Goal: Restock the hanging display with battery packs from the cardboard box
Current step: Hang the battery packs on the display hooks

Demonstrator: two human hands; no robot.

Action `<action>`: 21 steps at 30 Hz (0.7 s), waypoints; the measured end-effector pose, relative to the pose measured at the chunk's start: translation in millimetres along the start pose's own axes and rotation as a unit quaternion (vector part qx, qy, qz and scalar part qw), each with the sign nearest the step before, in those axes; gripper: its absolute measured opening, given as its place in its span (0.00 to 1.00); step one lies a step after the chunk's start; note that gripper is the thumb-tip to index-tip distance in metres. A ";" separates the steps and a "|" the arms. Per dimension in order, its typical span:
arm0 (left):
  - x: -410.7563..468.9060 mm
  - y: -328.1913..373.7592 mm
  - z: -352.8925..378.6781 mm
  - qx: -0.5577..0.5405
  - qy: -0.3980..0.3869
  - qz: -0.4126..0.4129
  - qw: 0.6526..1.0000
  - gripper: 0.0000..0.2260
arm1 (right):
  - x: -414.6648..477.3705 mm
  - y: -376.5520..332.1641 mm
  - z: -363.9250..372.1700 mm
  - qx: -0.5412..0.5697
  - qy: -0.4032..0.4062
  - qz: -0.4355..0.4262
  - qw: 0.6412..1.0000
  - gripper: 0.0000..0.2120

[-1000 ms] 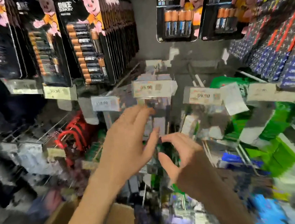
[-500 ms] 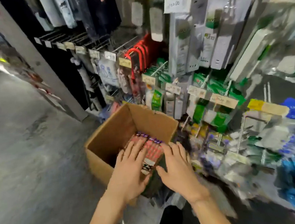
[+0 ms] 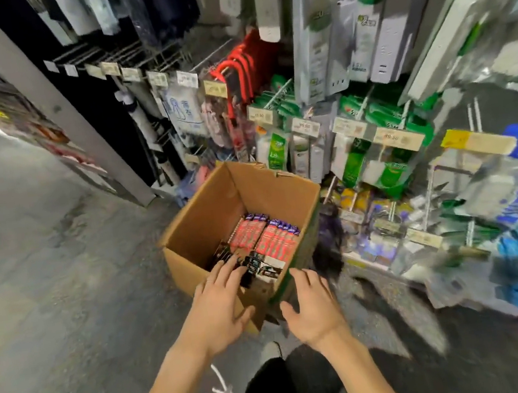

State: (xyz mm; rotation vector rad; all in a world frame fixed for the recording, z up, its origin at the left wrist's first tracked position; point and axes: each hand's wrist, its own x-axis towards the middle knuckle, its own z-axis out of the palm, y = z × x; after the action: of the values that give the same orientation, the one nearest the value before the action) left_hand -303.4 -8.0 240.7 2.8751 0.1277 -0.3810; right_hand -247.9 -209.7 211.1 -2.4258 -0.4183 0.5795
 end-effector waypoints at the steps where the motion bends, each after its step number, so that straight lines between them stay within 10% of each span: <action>1: 9.8 -4.8 -1.3 0.003 -0.002 0.011 1.000 0.35 | 4.3 -1.5 1.2 0.001 0.004 0.005 1.000 0.31; 21: 266.7 -218.6 82.2 0.061 -0.370 -0.015 0.927 0.27 | 197.1 -75.9 119.6 0.066 -0.096 0.145 0.983 0.28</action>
State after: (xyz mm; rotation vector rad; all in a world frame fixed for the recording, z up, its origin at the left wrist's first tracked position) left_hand -92.5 198.0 43.8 2.6261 0.0096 -1.4764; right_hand -150.6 -10.8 111.8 -2.3252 -0.0981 0.9419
